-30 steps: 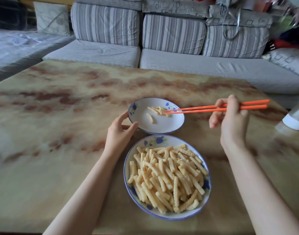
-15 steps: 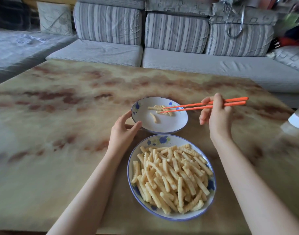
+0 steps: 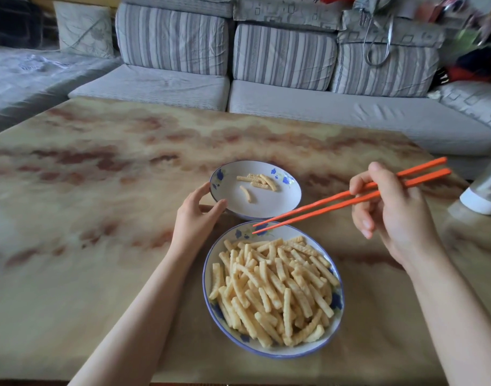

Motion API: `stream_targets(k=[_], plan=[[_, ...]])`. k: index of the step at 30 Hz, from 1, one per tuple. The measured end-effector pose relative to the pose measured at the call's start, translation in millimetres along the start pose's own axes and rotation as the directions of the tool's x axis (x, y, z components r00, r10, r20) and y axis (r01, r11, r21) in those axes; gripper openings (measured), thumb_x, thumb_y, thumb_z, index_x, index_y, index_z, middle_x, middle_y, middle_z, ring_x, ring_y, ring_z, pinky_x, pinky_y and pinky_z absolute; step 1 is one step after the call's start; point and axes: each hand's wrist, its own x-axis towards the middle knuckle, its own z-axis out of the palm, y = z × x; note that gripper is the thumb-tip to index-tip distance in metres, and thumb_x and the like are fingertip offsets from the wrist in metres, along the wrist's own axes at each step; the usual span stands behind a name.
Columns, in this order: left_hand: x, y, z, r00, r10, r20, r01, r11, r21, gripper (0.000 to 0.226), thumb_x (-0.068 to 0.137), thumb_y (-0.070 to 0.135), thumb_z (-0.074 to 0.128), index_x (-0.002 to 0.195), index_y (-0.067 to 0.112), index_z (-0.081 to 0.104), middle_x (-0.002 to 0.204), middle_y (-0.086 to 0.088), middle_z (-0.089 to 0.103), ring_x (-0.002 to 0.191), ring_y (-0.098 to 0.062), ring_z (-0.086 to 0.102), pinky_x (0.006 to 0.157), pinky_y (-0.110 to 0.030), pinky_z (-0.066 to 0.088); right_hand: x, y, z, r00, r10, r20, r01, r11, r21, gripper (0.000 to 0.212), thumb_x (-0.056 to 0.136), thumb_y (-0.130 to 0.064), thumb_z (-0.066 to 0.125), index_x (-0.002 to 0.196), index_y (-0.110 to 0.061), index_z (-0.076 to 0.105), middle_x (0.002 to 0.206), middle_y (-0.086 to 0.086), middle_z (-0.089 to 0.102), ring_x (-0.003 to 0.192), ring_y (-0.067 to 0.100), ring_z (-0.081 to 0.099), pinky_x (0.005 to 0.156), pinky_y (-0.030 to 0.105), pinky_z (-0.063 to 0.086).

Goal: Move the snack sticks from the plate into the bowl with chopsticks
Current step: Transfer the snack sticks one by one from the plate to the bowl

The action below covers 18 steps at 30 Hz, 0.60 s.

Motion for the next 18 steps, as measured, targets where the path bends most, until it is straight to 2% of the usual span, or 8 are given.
stream_targets(k=[6, 11, 18], plan=[[-1, 1, 0, 1.0, 0.004, -0.001, -0.004, 1.0, 0.005, 0.049, 0.089, 0.028, 0.068, 0.136, 0.026, 0.055, 0.122, -0.002, 0.068, 0.085, -0.011, 0.073, 0.093, -0.04, 0.055, -4, 6, 8, 0.999, 0.034, 0.028, -0.033, 0.999, -0.038, 0.045, 0.103, -0.023, 0.033, 0.067, -0.006, 0.054, 0.034, 0.005, 0.037, 0.028, 0.019, 0.03, 0.035, 0.021, 0.026], [-1, 2, 0, 1.0, 0.005, -0.005, -0.005, 1.0, 0.011, 0.048, 0.09, 0.027, 0.067, 0.137, 0.026, 0.055, 0.122, -0.001, 0.068, 0.086, -0.009, 0.072, 0.09, -0.035, 0.056, -8, 15, 14, 0.997, 0.061, 0.038, -0.058, 0.995, -0.078, 0.046, 0.103, -0.025, 0.034, 0.065, -0.01, 0.056, 0.035, 0.006, 0.039, 0.029, 0.02, 0.032, 0.038, 0.027, 0.022], [-1, 2, -1, 1.0, 0.011, -0.01, -0.011, 1.0, 0.021, 0.048, 0.09, 0.028, 0.067, 0.137, 0.025, 0.055, 0.123, -0.001, 0.067, 0.087, -0.009, 0.071, 0.09, -0.031, 0.055, -5, 16, 12, 0.993, 0.022, -0.114, -0.017, 0.999, 0.039, 0.045, 0.103, -0.023, 0.034, 0.063, -0.009, 0.051, 0.034, 0.004, 0.036, 0.027, 0.019, 0.032, 0.038, 0.024, 0.023]])
